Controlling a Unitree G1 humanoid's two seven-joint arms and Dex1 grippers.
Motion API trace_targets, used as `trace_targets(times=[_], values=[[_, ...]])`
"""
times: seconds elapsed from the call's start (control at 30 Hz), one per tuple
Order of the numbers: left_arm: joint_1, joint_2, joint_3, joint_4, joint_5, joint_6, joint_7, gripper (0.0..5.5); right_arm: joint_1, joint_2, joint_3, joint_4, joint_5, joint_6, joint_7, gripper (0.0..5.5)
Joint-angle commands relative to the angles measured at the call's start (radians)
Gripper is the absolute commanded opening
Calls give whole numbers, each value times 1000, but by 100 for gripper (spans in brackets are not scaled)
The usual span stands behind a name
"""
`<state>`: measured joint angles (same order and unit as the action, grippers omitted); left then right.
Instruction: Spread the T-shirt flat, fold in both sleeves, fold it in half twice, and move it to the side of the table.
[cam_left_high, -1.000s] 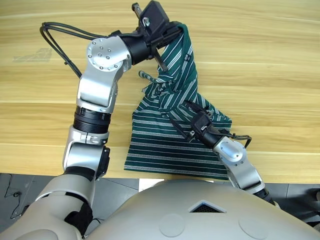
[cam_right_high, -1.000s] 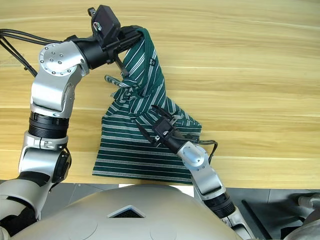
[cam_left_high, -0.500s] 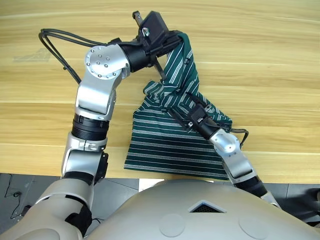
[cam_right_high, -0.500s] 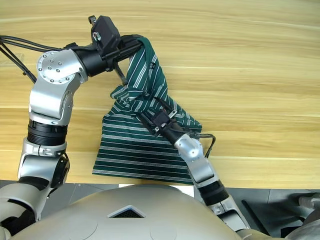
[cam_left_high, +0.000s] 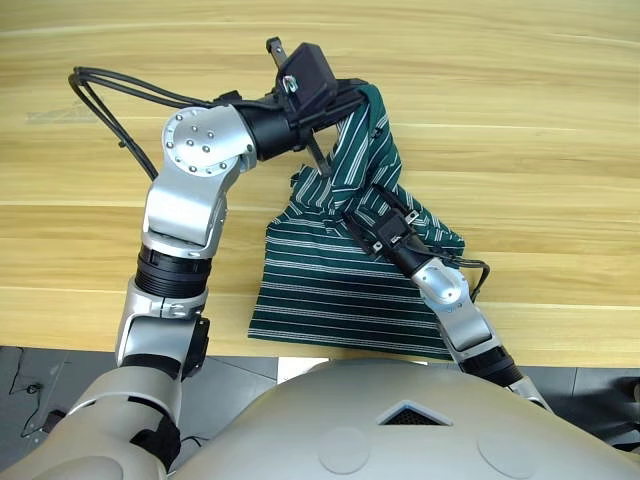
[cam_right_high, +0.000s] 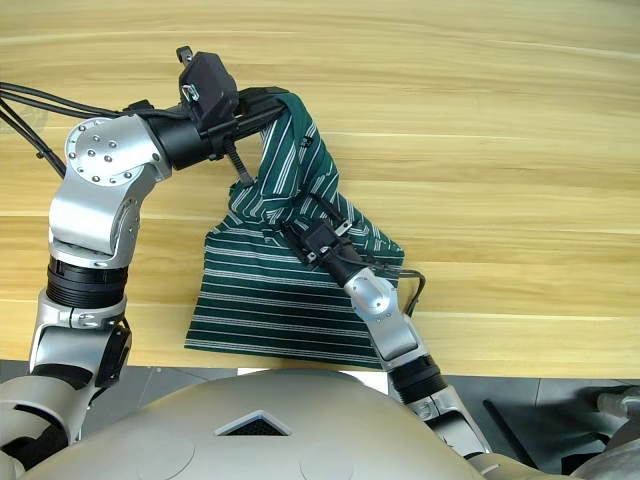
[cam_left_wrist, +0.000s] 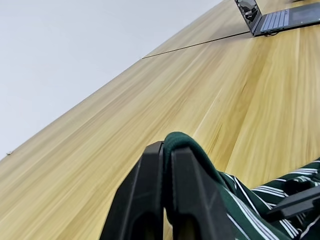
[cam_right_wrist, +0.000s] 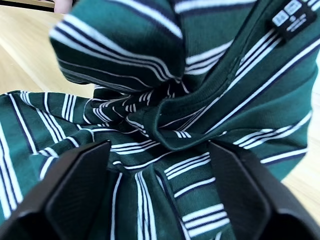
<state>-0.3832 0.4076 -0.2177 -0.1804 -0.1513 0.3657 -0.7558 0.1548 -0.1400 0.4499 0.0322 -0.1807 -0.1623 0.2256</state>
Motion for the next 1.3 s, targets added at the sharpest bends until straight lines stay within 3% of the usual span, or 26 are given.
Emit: trace_targets(times=[0.03, 0.4, 0.6, 0.87, 1.13, 1.3], values=[[15, 15, -20, 23, 27, -17, 0, 2, 0, 4, 10, 8, -10, -9, 10, 289], [98, 58, -47, -99, -10, -4, -63, 2, -26, 16, 12, 74, -22, -32, -2, 118], [164, 135, 75, -322, -177, 68, -119, 2, -41, 20, -5, 119, -27, -52, -12, 8], [151, 191, 113, -222, -103, -19, -85, 2, -74, 3, -12, 81, 32, -80, 74, 3], [101, 155, 178, -37, -62, -77, 24, 2, -67, -200, -52, -257, 331, 1, 444, 3], [112, 160, 195, 18, -64, -99, 36, 2, -70, -259, -78, -307, 386, 18, 523, 3]])
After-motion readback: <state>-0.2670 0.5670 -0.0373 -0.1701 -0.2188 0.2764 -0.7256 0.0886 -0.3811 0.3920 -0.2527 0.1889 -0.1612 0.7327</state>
